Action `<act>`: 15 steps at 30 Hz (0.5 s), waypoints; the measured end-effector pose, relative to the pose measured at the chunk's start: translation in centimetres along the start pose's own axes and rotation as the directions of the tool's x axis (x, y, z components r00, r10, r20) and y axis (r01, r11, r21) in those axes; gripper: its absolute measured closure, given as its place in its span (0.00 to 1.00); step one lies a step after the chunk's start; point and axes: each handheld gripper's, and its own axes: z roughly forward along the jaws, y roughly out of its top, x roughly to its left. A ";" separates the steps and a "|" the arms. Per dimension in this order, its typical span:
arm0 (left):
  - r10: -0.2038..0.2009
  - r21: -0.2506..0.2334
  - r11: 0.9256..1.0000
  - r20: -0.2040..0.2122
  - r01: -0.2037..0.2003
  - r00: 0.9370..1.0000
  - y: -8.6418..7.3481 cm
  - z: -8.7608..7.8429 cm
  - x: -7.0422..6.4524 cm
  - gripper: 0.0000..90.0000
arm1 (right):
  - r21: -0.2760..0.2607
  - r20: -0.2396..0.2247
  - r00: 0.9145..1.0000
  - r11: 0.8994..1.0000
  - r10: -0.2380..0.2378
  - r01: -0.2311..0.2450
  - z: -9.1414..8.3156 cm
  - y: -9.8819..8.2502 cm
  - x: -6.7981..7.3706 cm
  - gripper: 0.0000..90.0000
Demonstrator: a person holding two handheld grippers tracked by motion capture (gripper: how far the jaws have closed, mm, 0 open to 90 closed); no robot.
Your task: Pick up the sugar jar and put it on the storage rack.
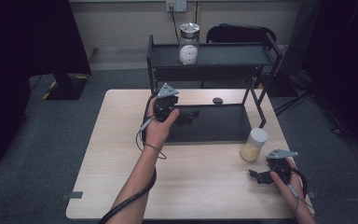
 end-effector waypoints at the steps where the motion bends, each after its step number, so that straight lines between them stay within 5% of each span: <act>1: 0.002 0.000 1.000 0.002 -0.002 1.000 -0.3 0.0 0.0 0.02 | 0.000 0.000 1.000 1.000 0.001 -0.001 0.0 0.0 0.0 0.00; 6: 0.022 0.018 1.000 0.006 -0.023 1.000 -1.4 0.2 -0.1 0.02 | 0.000 0.001 1.000 1.000 0.002 -0.002 0.0 0.0 0.0 0.00; 15: 0.001 0.034 0.999 0.030 -0.002 1.000 -4.0 0.8 0.0 0.02 | 0.000 0.001 1.000 1.000 0.002 -0.002 0.0 0.0 0.1 0.00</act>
